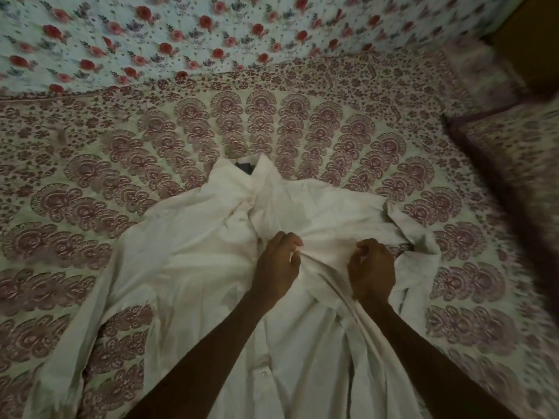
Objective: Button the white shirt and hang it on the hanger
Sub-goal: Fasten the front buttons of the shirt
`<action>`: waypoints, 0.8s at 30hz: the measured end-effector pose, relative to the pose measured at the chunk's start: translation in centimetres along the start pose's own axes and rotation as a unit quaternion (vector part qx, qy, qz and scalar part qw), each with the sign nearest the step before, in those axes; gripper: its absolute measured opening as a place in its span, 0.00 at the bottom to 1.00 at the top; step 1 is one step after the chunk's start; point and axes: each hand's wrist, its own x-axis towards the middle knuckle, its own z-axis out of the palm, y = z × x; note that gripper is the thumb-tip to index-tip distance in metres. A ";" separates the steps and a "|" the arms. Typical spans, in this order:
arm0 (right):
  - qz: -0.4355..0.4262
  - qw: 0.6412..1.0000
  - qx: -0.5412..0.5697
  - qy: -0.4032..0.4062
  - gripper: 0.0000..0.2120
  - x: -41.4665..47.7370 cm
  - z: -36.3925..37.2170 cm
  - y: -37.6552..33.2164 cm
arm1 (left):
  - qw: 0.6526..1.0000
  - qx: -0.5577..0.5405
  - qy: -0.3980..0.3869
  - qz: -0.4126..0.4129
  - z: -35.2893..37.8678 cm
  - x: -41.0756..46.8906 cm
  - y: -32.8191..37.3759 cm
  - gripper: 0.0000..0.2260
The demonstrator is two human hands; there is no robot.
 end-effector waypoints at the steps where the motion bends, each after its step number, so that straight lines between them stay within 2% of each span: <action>1: 0.034 0.999 -0.036 0.011 0.14 0.5 -0.6 1.3 | 0.999 0.015 -0.017 0.026 1.1 0.4 1.1 0.09; 3: 0.144 0.983 -0.113 0.003 0.27 1.5 -2.0 4.1 | 0.992 0.071 -0.067 0.080 4.1 1.4 3.4 0.11; 5: 0.231 0.966 -0.108 -0.054 0.40 2.2 -2.9 6.7 | 0.971 0.162 -0.121 0.129 7.2 2.0 5.4 0.15; 6: 0.248 0.960 -0.083 -0.094 0.45 2.1 -2.9 7.2 | 0.960 0.202 -0.142 0.133 8.2 2.1 5.8 0.15; 8: 0.262 0.949 -0.103 -0.143 0.51 1.4 -2.8 8.5 | 0.949 0.242 -0.170 0.112 10.6 1.9 7.1 0.15; 10: 0.257 0.950 -0.126 -0.128 0.45 0.6 -2.4 8.9 | 0.945 0.262 -0.187 0.064 12.0 1.7 7.9 0.15; 13: 0.221 0.967 -0.094 -0.084 0.22 1.1 -4.0 10.3 | 0.935 0.307 -0.175 0.034 13.0 1.9 9.1 0.14; 15: 0.196 0.978 -0.014 -0.065 0.13 2.2 -6.7 11.3 | 0.932 0.321 -0.165 0.032 13.3 2.2 9.5 0.13; 17: 0.182 0.970 0.135 -0.085 0.12 3.8 -10.6 12.1 | 0.933 0.319 -0.164 0.034 13.8 2.5 10.0 0.13; 19: 0.214 0.916 0.290 -0.175 0.08 5.1 -14.7 12.0 | 0.944 0.279 -0.175 0.012 14.1 3.0 10.6 0.15; 22: 0.256 0.788 0.457 -0.323 0.11 6.4 -20.0 13.9 | 0.949 0.246 -0.198 -0.024 14.7 3.3 11.7 0.23; 24: 0.303 0.764 0.464 -0.332 0.09 6.8 -21.7 16.7 | 0.943 0.254 -0.211 -0.046 14.8 3.5 12.3 0.29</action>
